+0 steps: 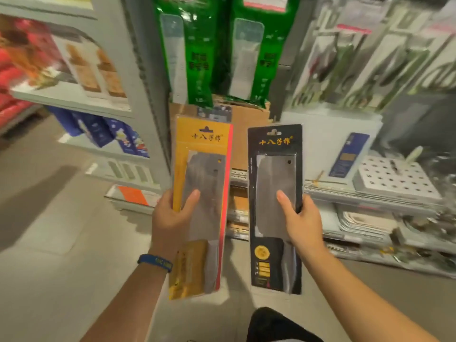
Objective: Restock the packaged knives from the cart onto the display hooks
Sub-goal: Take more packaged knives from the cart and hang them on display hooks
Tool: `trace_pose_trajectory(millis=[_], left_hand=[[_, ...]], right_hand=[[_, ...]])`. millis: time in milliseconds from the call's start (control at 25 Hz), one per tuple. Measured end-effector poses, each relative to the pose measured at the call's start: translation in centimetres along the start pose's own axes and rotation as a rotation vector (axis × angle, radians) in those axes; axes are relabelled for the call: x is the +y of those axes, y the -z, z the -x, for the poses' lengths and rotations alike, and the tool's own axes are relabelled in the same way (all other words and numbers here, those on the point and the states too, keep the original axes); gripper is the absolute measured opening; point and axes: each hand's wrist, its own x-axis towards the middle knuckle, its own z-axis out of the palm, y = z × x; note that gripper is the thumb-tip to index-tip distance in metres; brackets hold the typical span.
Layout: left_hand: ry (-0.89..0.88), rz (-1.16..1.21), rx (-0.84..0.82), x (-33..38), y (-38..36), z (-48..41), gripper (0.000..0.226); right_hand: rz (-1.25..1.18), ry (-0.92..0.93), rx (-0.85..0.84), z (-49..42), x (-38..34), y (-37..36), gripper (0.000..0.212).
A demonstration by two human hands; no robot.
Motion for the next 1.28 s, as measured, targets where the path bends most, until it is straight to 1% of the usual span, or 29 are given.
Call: trace_pose_trajectory(millis=[120,200,280,400,480,560,640,720,800,840,920,1000,1080,1200,1280], left_hand=[[-0.086,0.043,-0.033,1.6,-2.0,-2.9,0.027],[-0.106,0.081,-0.051,3.8,-3.4,-5.2,0.022],[-0.173,0.102,-0.024,6.7,-4.9,-8.0,0.018],[-0.322,0.155,0.015,12.8,-6.7,-11.9,0.024],[-0.445,0.183,0.044,17.5,-7.6,-14.4,0.017],[-0.553,0.183,0.081,22.2,-8.3,-16.7,0.014],[-0.647,0.203,0.125,26.9,-8.6,-19.2,0.027],[-0.752,0.213,0.198,32.0,-8.5,-21.6,0.044],[-0.847,0.246,0.258,37.0,-8.1,-23.8,0.05],[-0.868,0.261,0.27,39.1,-7.9,-24.4,0.051],[-0.882,0.301,0.251,42.6,-8.0,-25.2,0.044],[-0.909,0.339,0.219,44.0,-9.3,-26.1,0.033],[-0.908,0.334,0.189,44.0,-11.0,-27.1,0.04],[-0.883,0.298,0.159,44.0,-12.6,-28.4,0.061],[-0.859,0.288,0.124,44.7,-13.4,-29.3,0.058]], right_hand=[[0.002,0.006,0.12,-0.9,-1.4,1.0,0.057],[0.01,0.055,0.182,-2.5,-3.4,1.7,0.054],[-0.036,0.127,0.24,-5.0,-5.9,2.6,0.051],[-0.065,0.239,0.373,-9.4,-10.9,4.0,0.057],[-0.129,0.334,0.44,-12.7,-15.4,5.3,0.06],[-0.178,0.425,0.465,-15.7,-20.4,7.0,0.065],[-0.191,0.535,0.483,-18.6,-25.7,9.5,0.07],[-0.171,0.693,0.565,-21.0,-31.1,12.5,0.076],[-0.141,0.836,0.668,-23.2,-36.0,15.5,0.077],[-0.136,0.865,0.704,-23.9,-38.0,16.6,0.077],[-0.179,0.847,0.734,-24.9,-41.1,18.2,0.075],[-0.192,0.826,0.741,-26.1,-42.3,19.0,0.076],[-0.173,0.817,0.749,-27.0,-41.8,19.5,0.076],[-0.145,0.773,0.759,-28.2,-40.5,20.2,0.075],[-0.108,0.758,0.754,-28.8,-40.5,21.0,0.074]])
